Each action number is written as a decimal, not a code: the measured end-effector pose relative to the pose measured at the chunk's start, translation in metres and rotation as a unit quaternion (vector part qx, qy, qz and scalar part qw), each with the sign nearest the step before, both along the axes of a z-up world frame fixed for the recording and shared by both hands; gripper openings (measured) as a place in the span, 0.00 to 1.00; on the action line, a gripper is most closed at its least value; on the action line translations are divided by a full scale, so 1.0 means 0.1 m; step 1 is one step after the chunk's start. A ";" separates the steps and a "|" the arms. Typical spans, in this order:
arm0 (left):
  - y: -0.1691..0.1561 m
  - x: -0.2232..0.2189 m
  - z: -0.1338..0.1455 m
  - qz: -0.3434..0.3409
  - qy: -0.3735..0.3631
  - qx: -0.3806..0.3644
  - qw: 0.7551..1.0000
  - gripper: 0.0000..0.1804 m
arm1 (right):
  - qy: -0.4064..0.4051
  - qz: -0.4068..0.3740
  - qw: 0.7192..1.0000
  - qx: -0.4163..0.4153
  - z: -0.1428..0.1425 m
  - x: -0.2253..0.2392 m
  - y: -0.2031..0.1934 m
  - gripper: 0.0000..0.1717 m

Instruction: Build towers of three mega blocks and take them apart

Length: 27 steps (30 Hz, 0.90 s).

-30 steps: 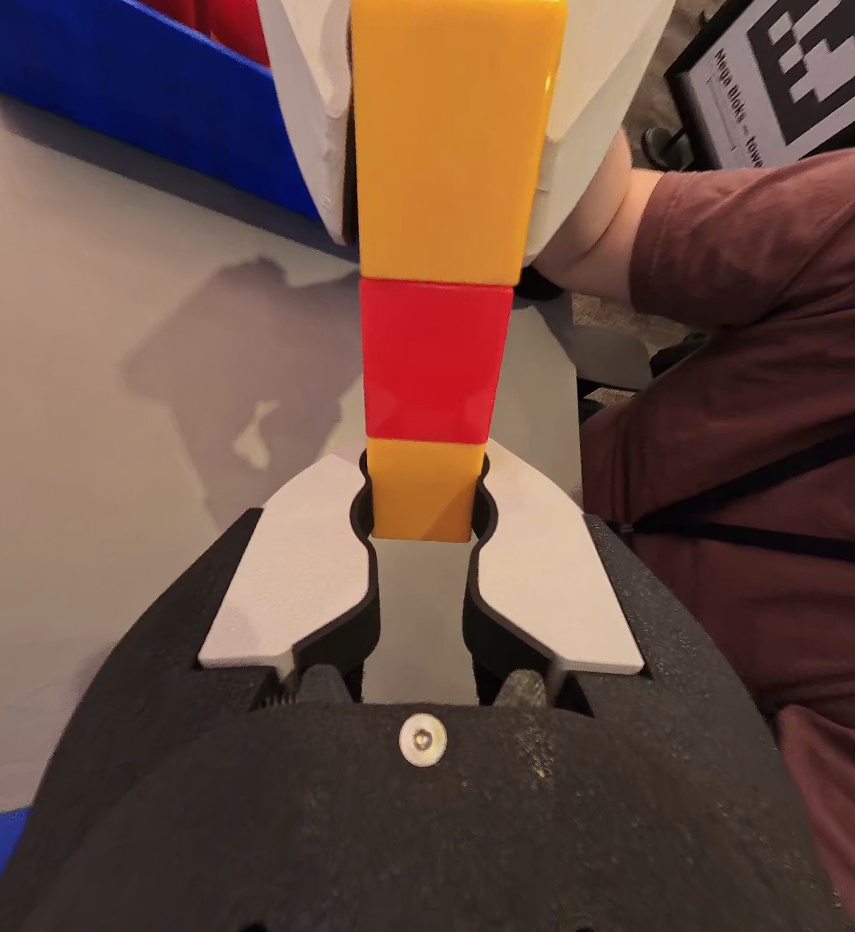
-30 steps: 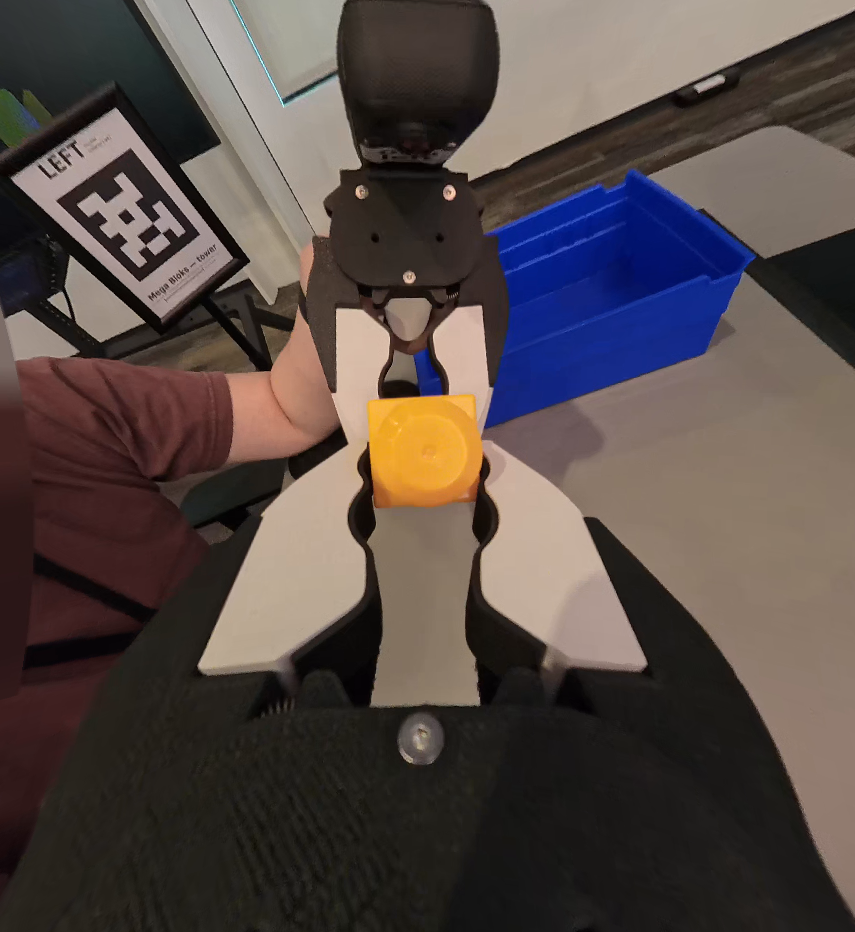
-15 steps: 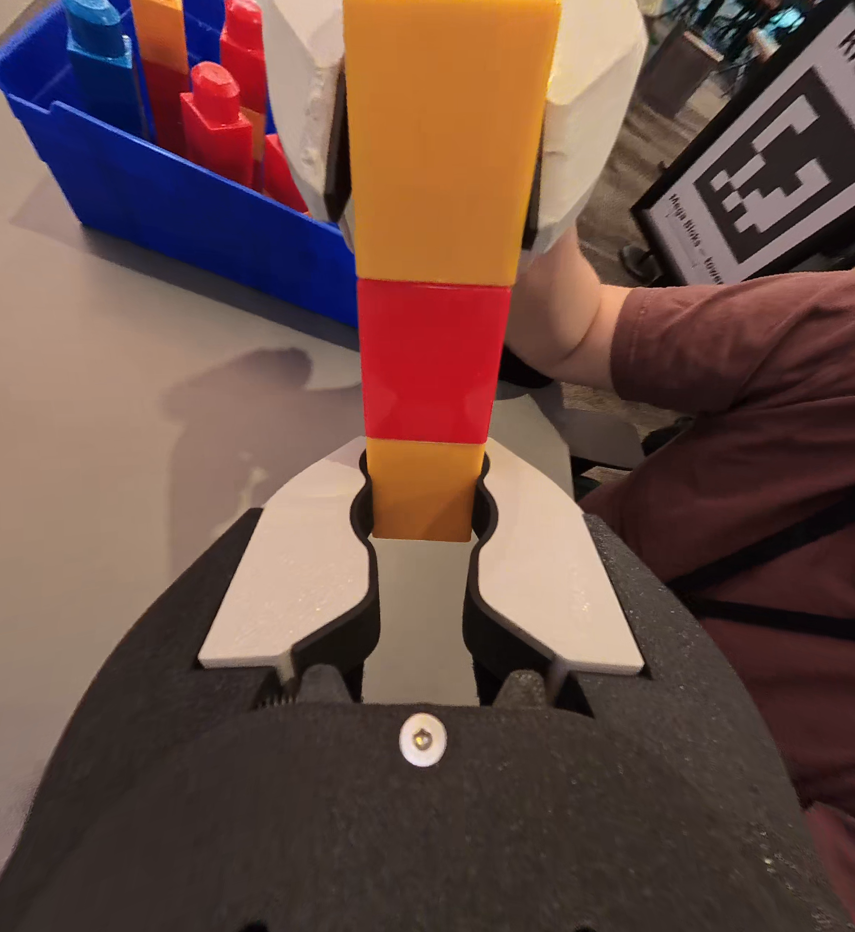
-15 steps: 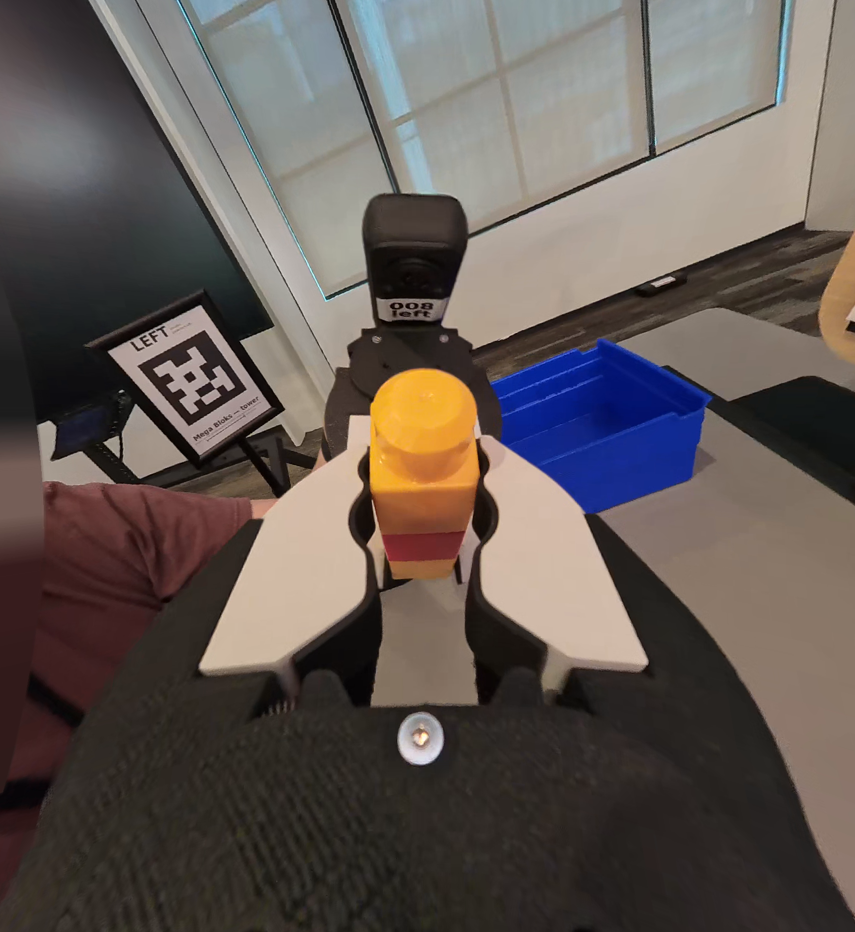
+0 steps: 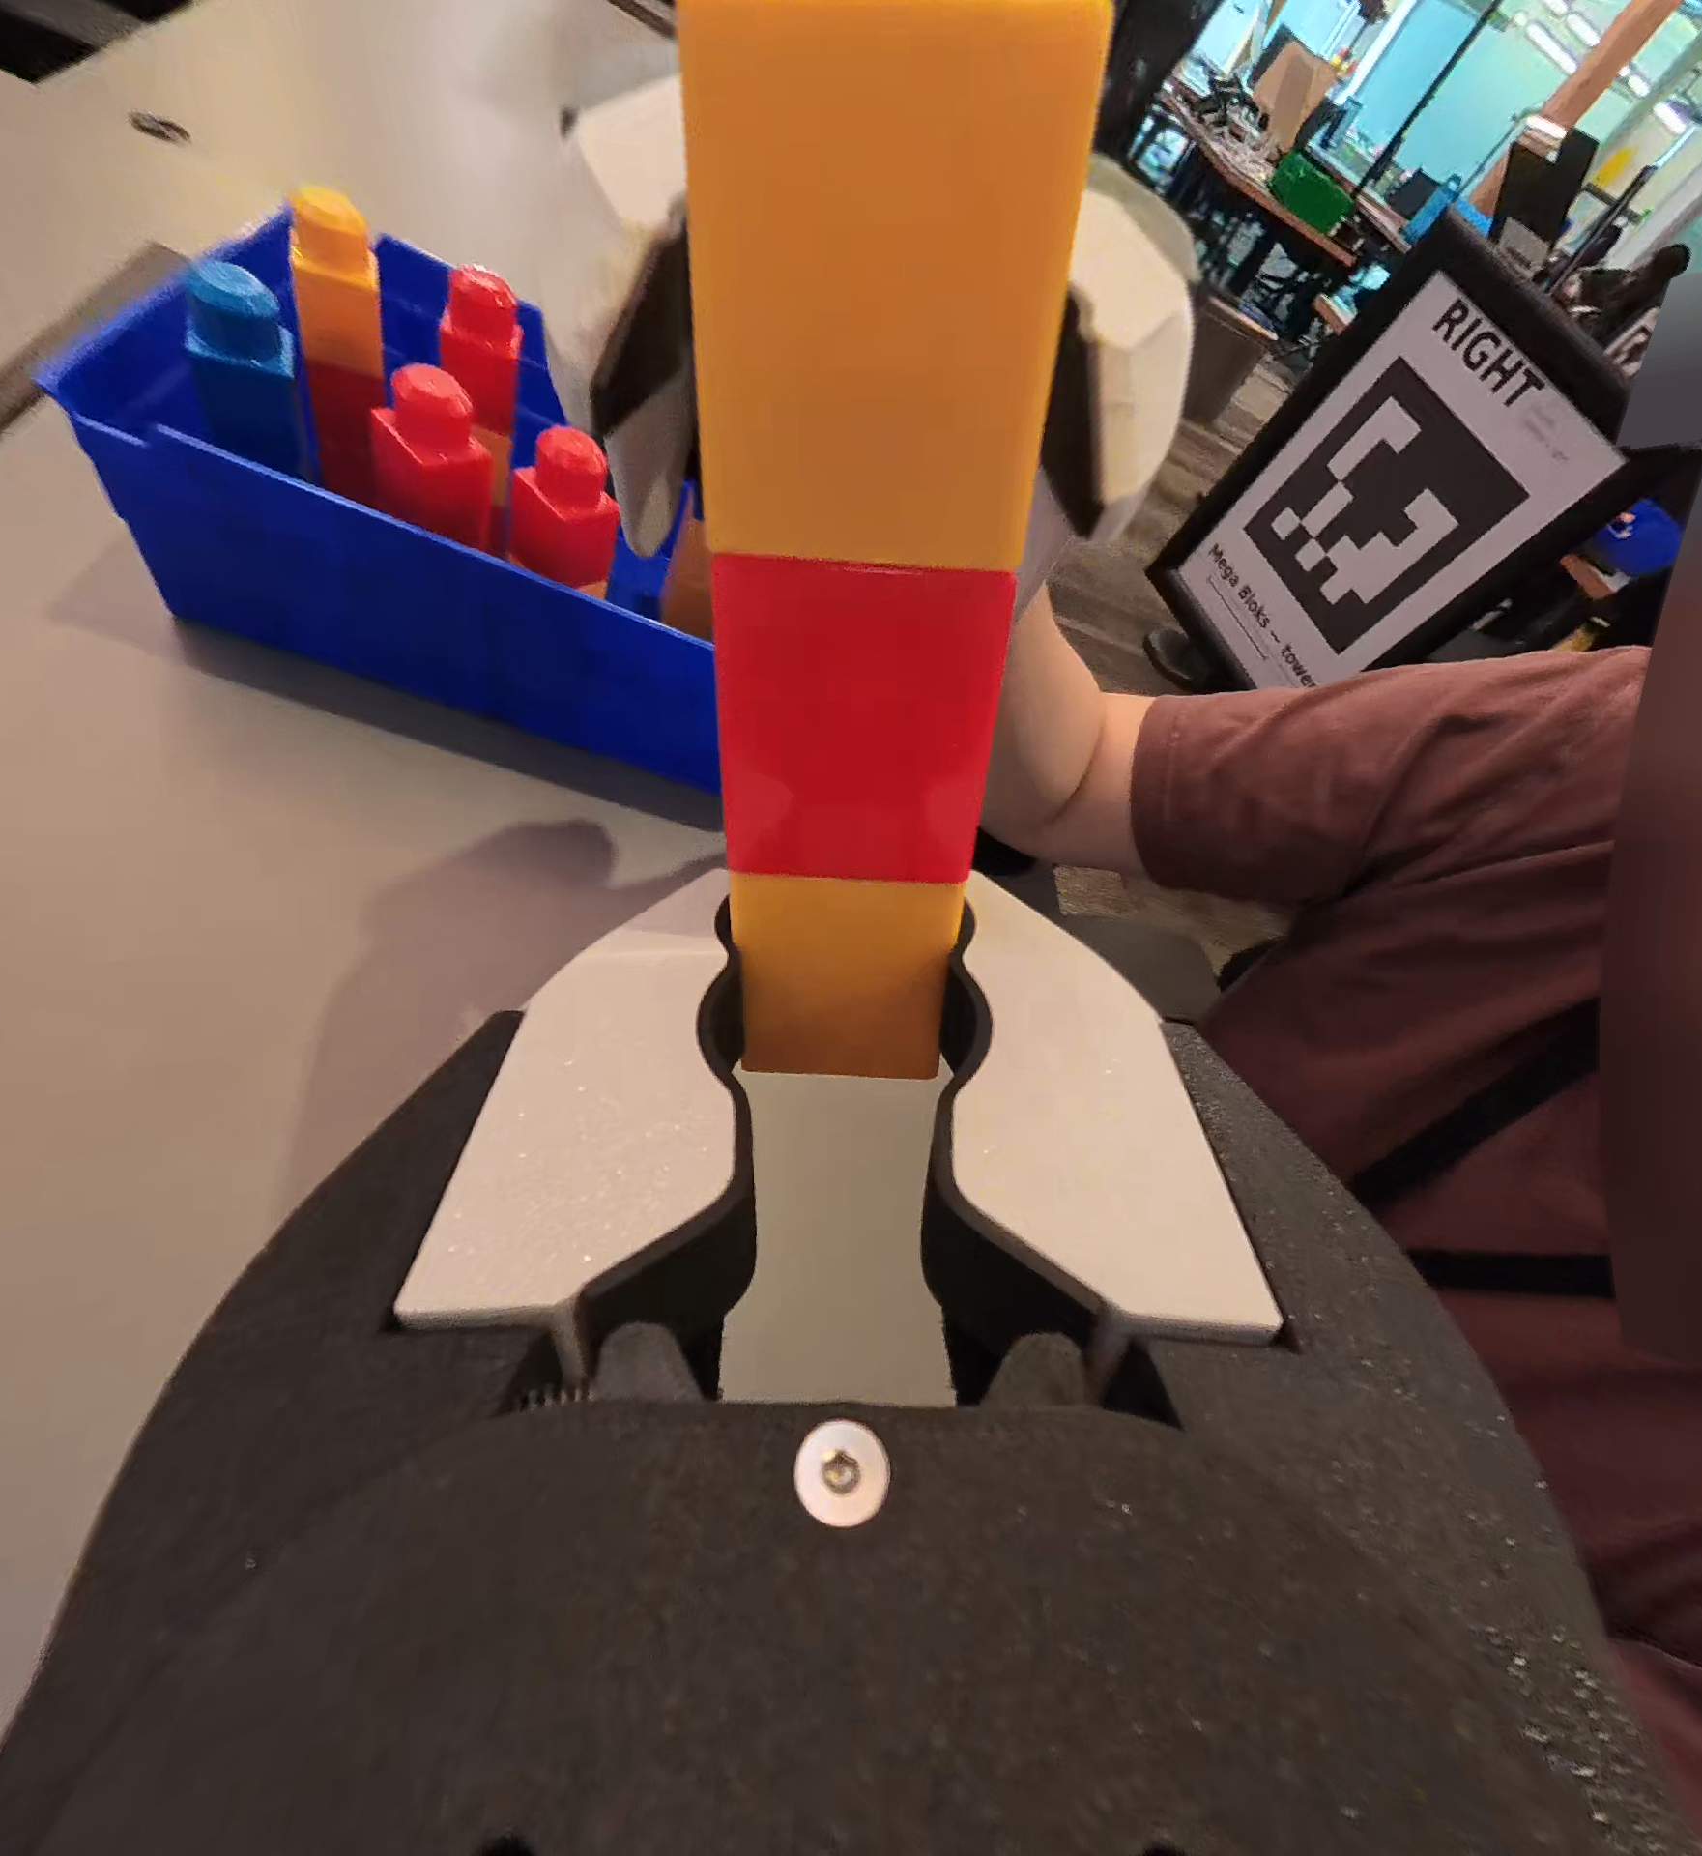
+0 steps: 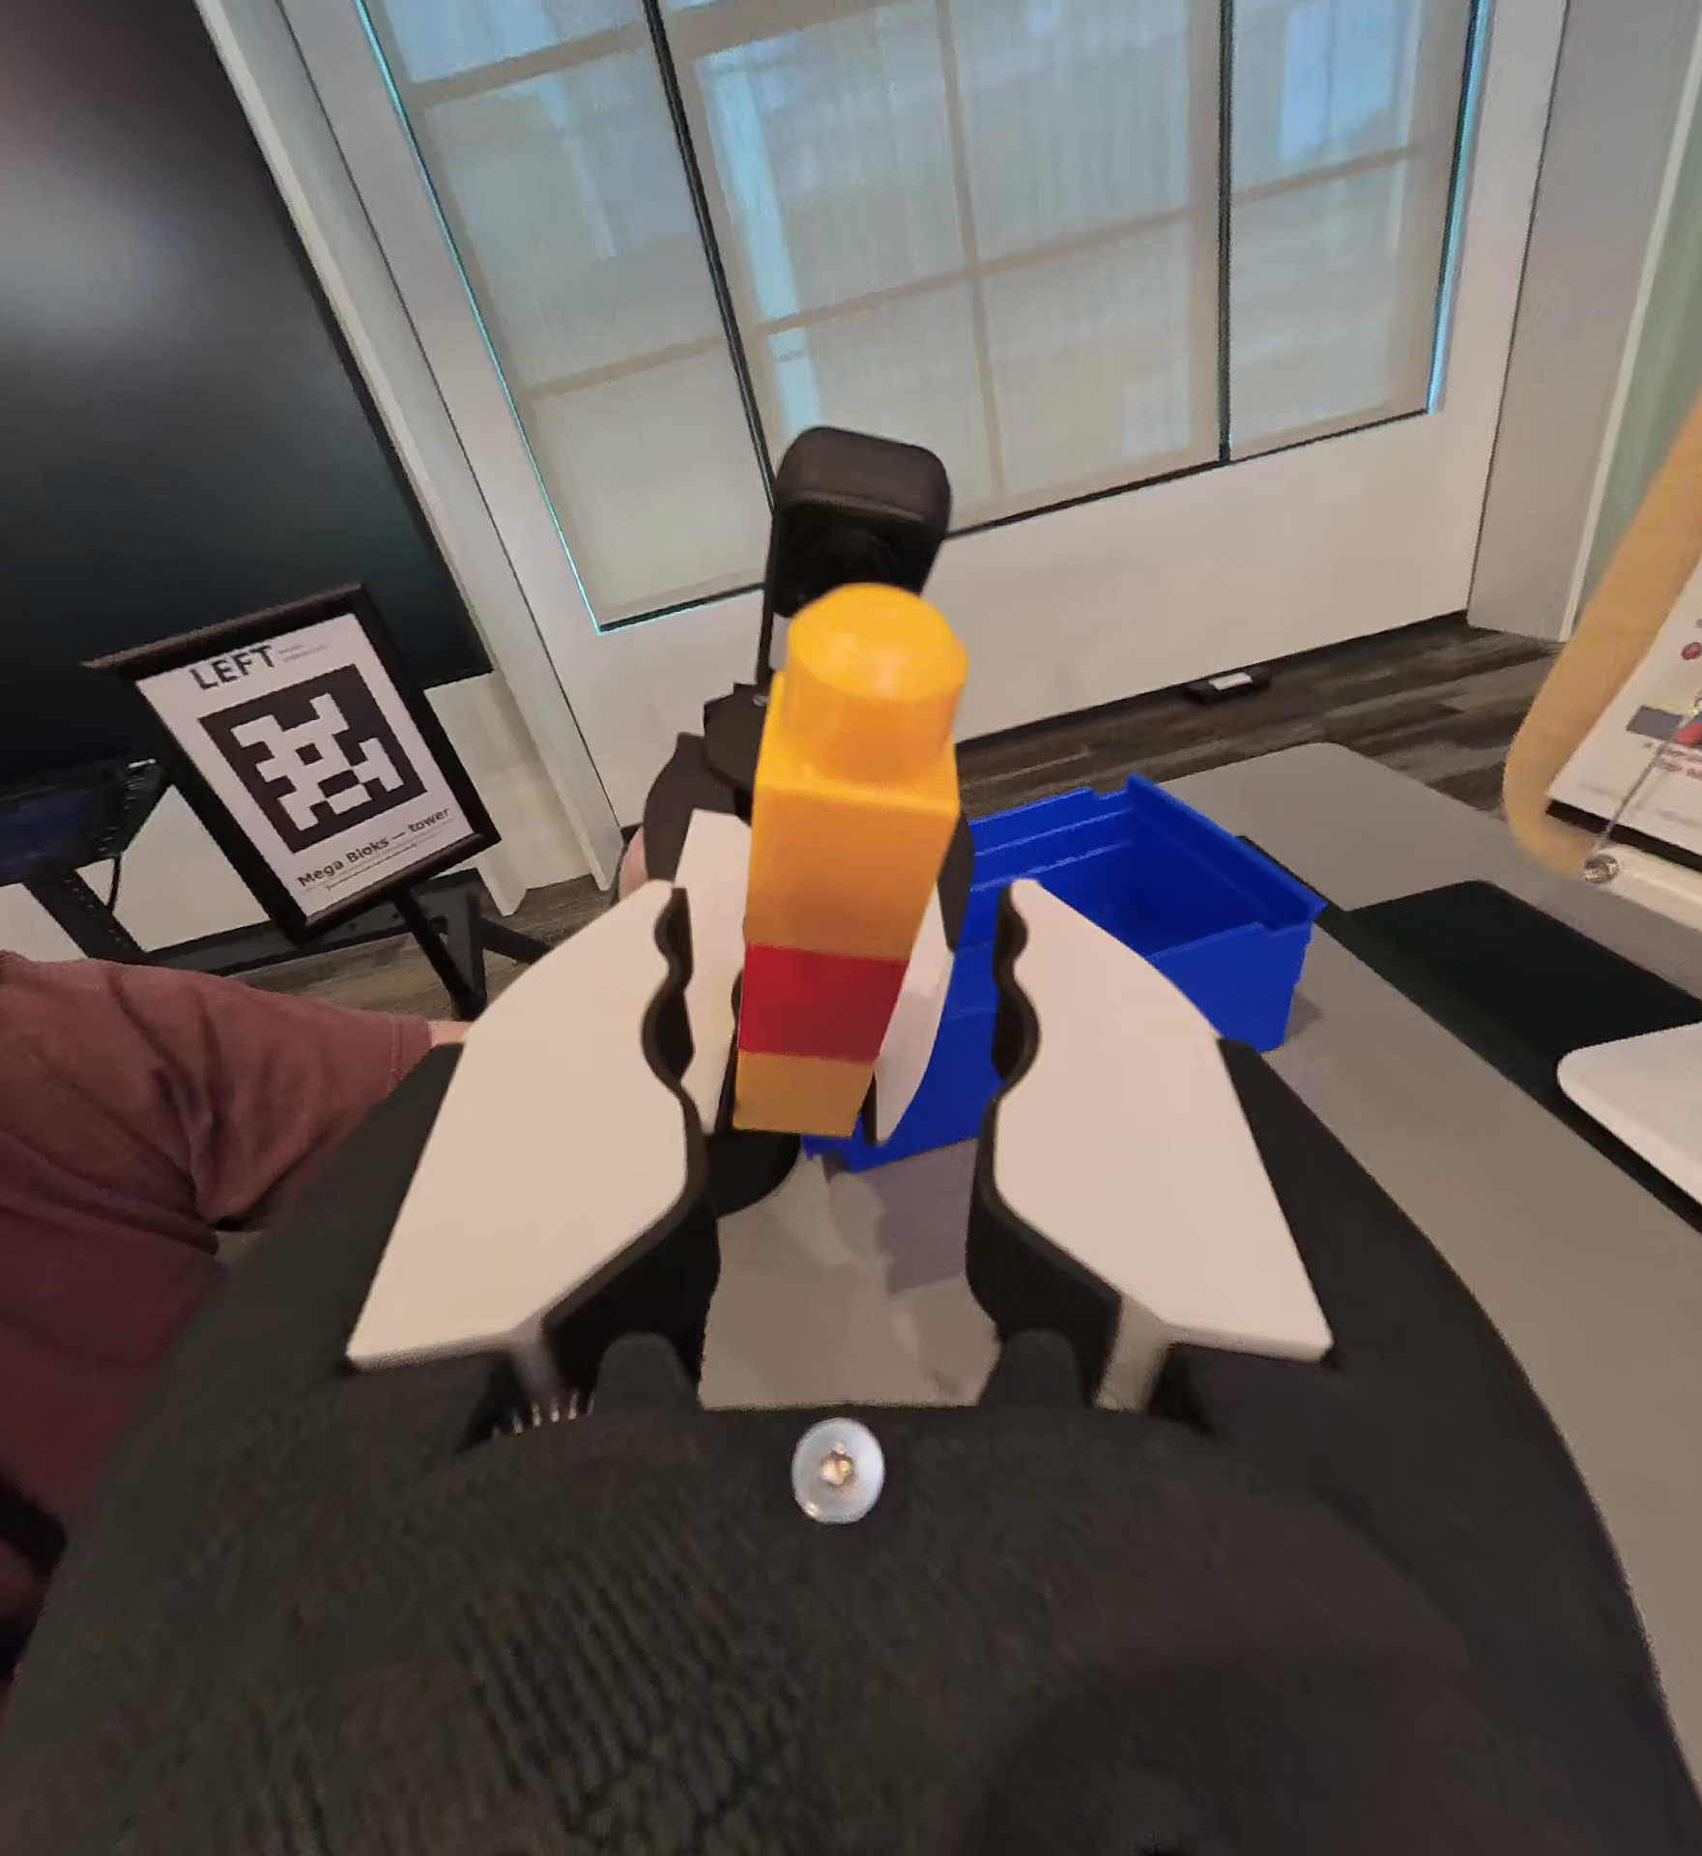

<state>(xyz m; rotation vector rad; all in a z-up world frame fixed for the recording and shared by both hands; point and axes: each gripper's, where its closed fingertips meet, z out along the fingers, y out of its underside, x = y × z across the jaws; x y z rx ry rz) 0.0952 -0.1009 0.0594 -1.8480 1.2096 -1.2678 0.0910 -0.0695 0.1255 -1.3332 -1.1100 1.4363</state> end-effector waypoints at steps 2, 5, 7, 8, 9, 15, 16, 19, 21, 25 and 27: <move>0.04 -0.04 0.03 0.015 0.000 0.014 1.000 0.20 | -0.028 0.006 1.000 -0.012 -0.10 -0.05 -0.01 0.34; 0.07 -0.06 0.02 0.024 0.012 0.028 0.999 0.20 | -0.081 0.027 0.996 -0.027 -0.33 -0.19 -0.08 0.34; 0.06 -0.07 0.00 0.027 0.025 0.040 0.999 0.20 | -0.100 0.053 0.993 -0.016 -0.42 -0.26 -0.17 0.23; 0.05 -0.08 -0.03 0.025 0.036 0.048 0.998 0.20 | -0.096 0.056 0.994 -0.010 -0.42 -0.28 -0.19 0.20; 0.05 -0.09 -0.04 0.025 0.043 0.053 0.997 0.21 | -0.100 0.057 0.993 -0.006 -0.43 -0.28 -0.19 0.20; -0.01 -0.13 0.27 0.039 0.002 0.105 0.994 0.40 | -0.068 -0.022 0.996 0.059 -0.03 0.04 -0.12 0.20; -0.03 -0.18 0.35 0.045 -0.009 0.116 0.992 0.41 | -0.057 -0.047 0.995 0.073 0.12 0.21 -0.13 0.20; -0.06 -0.35 0.57 0.077 -0.035 0.151 0.985 0.44 | -0.053 -0.193 0.972 0.119 0.47 0.86 -0.05 0.20; -0.06 -0.44 0.69 0.103 -0.051 0.171 0.978 0.45 | -0.075 -0.303 0.941 0.128 0.48 1.31 0.05 0.20; -0.04 -0.53 0.79 0.131 -0.060 0.184 0.972 0.45 | -0.155 -0.455 0.873 0.082 -0.30 2.06 0.16 0.20; 0.01 -0.55 0.76 0.151 -0.050 0.179 0.971 0.46 | -0.195 -0.495 0.846 0.031 -0.88 2.32 0.21 0.20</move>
